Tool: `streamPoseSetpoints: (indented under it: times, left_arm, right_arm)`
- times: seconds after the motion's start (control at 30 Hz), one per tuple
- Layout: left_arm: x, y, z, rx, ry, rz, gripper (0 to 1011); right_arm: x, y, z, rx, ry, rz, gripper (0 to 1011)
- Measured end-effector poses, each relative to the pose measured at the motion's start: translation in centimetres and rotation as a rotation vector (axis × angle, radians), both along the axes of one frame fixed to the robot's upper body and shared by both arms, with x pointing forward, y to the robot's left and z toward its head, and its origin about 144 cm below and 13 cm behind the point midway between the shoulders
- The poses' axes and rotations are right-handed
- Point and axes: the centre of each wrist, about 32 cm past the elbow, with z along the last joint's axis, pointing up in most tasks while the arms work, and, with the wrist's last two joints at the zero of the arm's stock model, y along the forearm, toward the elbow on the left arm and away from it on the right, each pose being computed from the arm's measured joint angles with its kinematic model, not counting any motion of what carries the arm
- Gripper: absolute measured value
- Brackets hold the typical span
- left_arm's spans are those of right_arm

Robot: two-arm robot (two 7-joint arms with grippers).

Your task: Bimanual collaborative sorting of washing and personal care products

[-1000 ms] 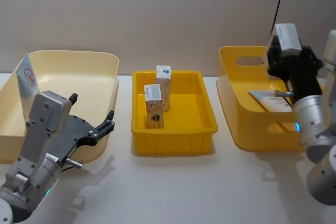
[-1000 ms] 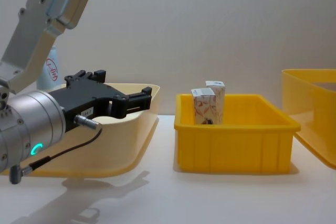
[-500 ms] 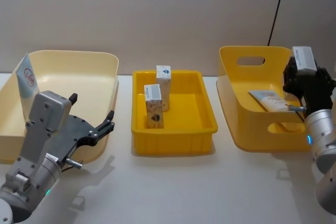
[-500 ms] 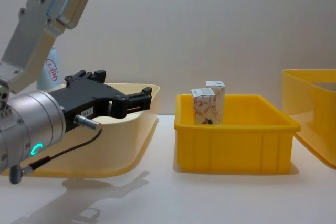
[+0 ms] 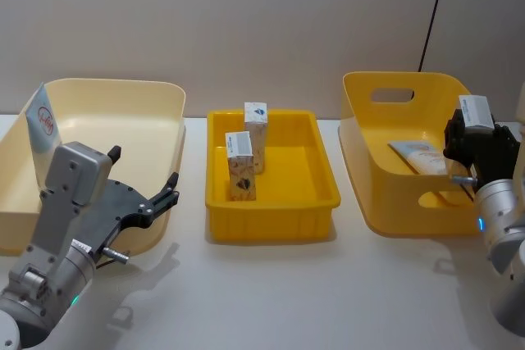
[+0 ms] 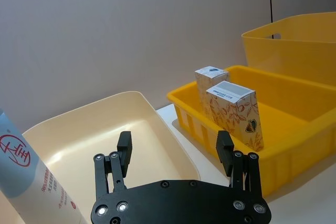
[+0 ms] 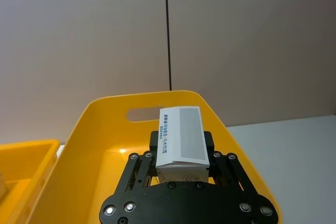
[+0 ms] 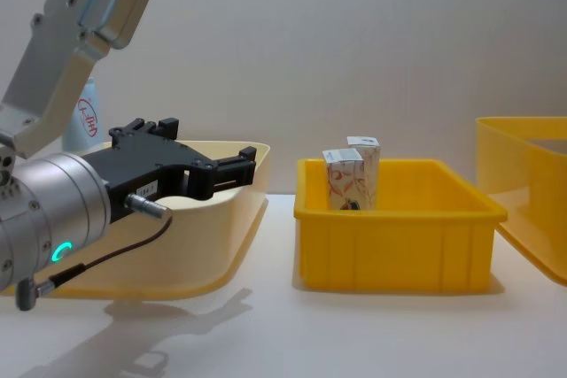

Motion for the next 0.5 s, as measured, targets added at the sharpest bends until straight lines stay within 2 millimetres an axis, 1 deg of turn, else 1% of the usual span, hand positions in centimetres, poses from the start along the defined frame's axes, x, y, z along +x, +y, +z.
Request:
streamPoseSetpoints:
  times: [0.03, 0.1, 0.2, 0.23, 0.27, 0.3, 0.33, 0.37, 0.43, 0.47, 0.5]
  left_arm:
    - [0.0, 0.0, 0.0, 0.0, 0.0, 0.0, 1003]
    - [0.0, 0.0, 0.0, 0.0, 0.0, 0.0, 1003]
    - [0.0, 0.0, 0.0, 0.0, 0.0, 0.0, 1003]
    - [0.0, 0.0, 0.0, 0.0, 0.0, 0.0, 1003]
    - [0.0, 0.0, 0.0, 0.0, 0.0, 0.0, 1003]
    - [0.0, 0.0, 0.0, 0.0, 0.0, 0.0, 1003]
    - [0.0, 0.0, 0.0, 0.0, 0.0, 0.0, 1003]
    - [0.0, 0.0, 0.0, 0.0, 0.0, 0.0, 1003]
    - [0.0, 0.0, 0.0, 0.0, 0.0, 0.0, 1003]
    - [0.0, 0.0, 0.0, 0.0, 0.0, 0.0, 1003]
    - [0.0, 0.0, 0.0, 0.0, 0.0, 0.0, 1003]
  right_arm:
    - [0.04, 0.01, -0.02, 0.001, 0.003, -0.001, 452]
    - [0.13, 0.0, -0.07, 0.003, 0.011, -0.006, 512]
    - [0.2, 0.0, -0.13, 0.005, 0.018, -0.009, 570]
    - [0.25, 0.01, -0.16, 0.006, 0.022, -0.01, 628]
    - [0.26, 0.02, -0.18, 0.007, 0.024, -0.011, 647]
    - [0.28, 0.02, -0.2, 0.007, 0.026, -0.011, 707]
    - [0.32, 0.01, -0.21, 0.008, 0.029, -0.013, 707]
    - [0.33, 0.01, -0.22, 0.008, 0.03, -0.013, 744]
    - [0.36, 0.02, -0.26, 0.009, 0.034, -0.015, 774]
    - [0.37, 0.02, -0.27, 0.01, 0.035, -0.016, 840]
    - [0.38, 0.02, -0.28, 0.01, 0.037, -0.017, 873]
